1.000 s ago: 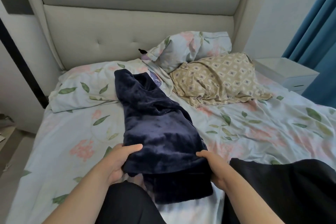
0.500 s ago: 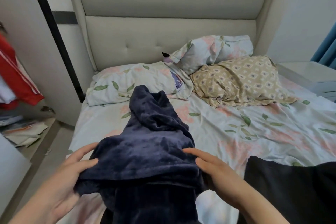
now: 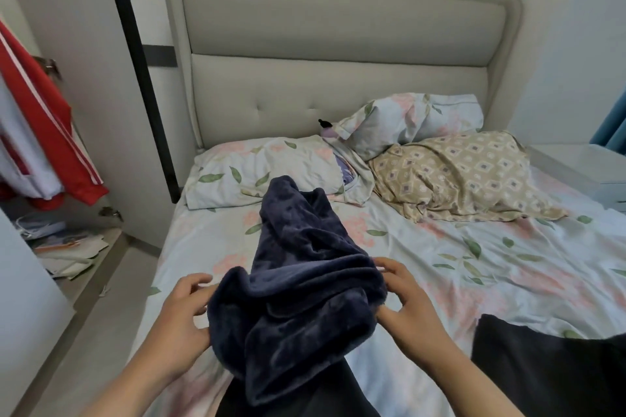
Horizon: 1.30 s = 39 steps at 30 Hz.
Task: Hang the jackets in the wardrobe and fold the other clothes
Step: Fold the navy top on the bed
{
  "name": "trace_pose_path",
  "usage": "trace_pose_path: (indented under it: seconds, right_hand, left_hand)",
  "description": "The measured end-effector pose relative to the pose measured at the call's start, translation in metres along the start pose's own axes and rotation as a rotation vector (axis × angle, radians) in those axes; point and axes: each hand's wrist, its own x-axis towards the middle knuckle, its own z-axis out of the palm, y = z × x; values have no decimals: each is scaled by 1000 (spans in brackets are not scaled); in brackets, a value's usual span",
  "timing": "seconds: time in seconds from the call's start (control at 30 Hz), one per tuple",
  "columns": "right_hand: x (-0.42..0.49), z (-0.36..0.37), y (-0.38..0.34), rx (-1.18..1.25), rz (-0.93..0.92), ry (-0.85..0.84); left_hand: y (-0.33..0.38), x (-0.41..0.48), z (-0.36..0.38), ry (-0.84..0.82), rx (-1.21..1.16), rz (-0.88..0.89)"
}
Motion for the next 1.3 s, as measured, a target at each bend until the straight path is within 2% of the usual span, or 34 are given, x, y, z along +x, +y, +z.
trace_pose_path:
  seconds: [0.2, 0.3, 0.43, 0.53, 0.67, 0.73, 0.9, 0.97, 1.1, 1.3]
  right_hand:
    - [4, 1, -20, 73, 3, -21]
    - [1, -11, -25, 123, 21, -38]
    - [-7, -26, -35, 271, -4, -57]
    - [-10, -26, -41, 466, 65, -13]
    - [-6, -13, -36, 556, 247, 36]
    - [-6, -10, -34, 566, 305, 45]
    - [0, -13, -22, 435, 399, 9]
    - [13, -13, -16, 386, 440, -5]
    - [56, -9, 1, 419, 538, -33]
    - [168, 10, 48, 451, 679, -52]
  left_hand:
    - [15, 9, -7, 84, -284, -147]
    - [30, 5, -22, 153, -383, -101]
    - [49, -2, -41, 140, -552, -27]
    - [52, -2, -42, 102, -744, -9]
    - [40, 3, -20, 54, -894, -169]
    - [28, 3, -13, -39, -894, -222]
    - [6, 3, -16, -275, -548, -149]
    - [8, 13, -10, -233, -595, -171]
    - [8, 57, 6, -7, -691, -264]
    - [-12, 165, 26, 118, -657, -373]
